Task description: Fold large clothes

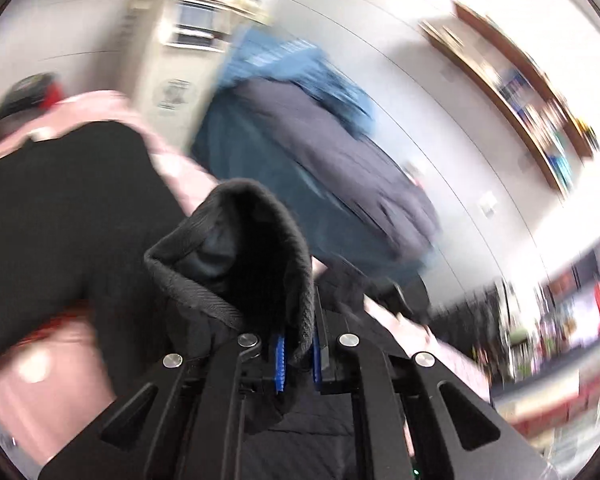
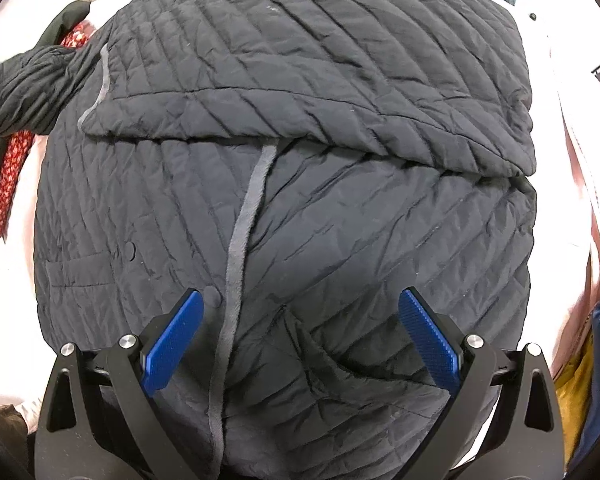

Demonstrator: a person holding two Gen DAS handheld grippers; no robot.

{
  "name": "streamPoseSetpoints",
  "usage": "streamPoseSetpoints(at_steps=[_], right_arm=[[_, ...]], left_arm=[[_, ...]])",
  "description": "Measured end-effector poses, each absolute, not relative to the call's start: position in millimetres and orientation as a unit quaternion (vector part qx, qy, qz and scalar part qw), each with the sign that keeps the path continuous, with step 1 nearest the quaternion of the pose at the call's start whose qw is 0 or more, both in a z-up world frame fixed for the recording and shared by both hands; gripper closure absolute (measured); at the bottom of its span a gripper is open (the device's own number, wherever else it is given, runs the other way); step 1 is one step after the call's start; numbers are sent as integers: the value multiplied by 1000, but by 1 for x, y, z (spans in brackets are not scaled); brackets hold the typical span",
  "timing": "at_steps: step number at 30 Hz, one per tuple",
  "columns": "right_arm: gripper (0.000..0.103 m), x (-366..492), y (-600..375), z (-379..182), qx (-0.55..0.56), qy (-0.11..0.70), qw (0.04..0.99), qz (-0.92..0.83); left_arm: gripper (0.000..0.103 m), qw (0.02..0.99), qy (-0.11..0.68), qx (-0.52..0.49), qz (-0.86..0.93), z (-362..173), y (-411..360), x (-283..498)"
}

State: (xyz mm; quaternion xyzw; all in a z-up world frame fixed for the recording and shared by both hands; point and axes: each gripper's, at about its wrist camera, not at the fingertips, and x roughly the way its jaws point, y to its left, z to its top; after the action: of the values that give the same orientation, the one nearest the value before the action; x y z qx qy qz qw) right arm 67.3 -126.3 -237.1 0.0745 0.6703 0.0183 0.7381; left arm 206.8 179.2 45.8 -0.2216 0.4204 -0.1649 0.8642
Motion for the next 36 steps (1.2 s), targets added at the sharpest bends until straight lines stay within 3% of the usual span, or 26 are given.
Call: streamPoseSetpoints(at_steps=[4, 9, 10, 13, 15, 17, 22, 26, 36], right_arm=[[6, 67, -139, -236, 89, 667, 740, 8], [6, 62, -162, -233, 107, 662, 742, -11], [6, 60, -168, -233, 111, 662, 741, -16], [6, 54, -183, -236, 125, 666, 735, -31], [6, 49, -193, -239, 132, 669, 730, -36], [6, 47, -202, -241, 142, 670, 727, -42], [6, 48, -223, -242, 166, 666, 725, -52], [6, 58, -235, -238, 169, 664, 727, -49], [6, 80, -234, -232, 161, 673, 721, -39]], left_arm=[[94, 853, 451, -134, -226, 26, 73, 213], [90, 808, 524, -90, -255, -35, -23, 210], [83, 801, 536, -75, -255, -50, -40, 207], [44, 775, 564, -48, -281, -81, -72, 193], [37, 761, 575, -67, -292, -92, -79, 183], [18, 745, 587, -90, -304, -92, -82, 181], [9, 751, 565, -89, -328, -68, -87, 169], [8, 780, 543, -42, -309, -60, -69, 164], [8, 808, 569, -101, -114, -98, 74, 187]])
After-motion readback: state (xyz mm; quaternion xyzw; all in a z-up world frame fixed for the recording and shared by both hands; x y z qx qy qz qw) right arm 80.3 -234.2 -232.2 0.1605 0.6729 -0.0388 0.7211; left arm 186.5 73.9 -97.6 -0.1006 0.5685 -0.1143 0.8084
